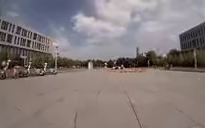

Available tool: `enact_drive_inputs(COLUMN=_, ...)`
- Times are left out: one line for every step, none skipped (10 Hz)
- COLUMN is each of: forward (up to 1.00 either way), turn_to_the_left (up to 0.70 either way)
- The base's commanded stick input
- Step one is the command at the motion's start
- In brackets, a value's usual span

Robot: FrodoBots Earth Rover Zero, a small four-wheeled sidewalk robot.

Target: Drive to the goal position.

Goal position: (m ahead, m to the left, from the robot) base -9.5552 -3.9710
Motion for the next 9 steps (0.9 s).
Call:
enact_drive_inputs(forward=0.70, turn_to_the_left=0.00)
enact_drive_inputs(forward=0.70, turn_to_the_left=0.00)
enact_drive_inputs(forward=0.70, turn_to_the_left=0.00)
enact_drive_inputs(forward=0.70, turn_to_the_left=0.00)
enact_drive_inputs(forward=0.70, turn_to_the_left=0.00)
enact_drive_inputs(forward=0.70, turn_to_the_left=0.00)
enact_drive_inputs(forward=0.70, turn_to_the_left=0.00)
enact_drive_inputs(forward=0.70, turn_to_the_left=0.00)
enact_drive_inputs(forward=0.70, turn_to_the_left=0.00)
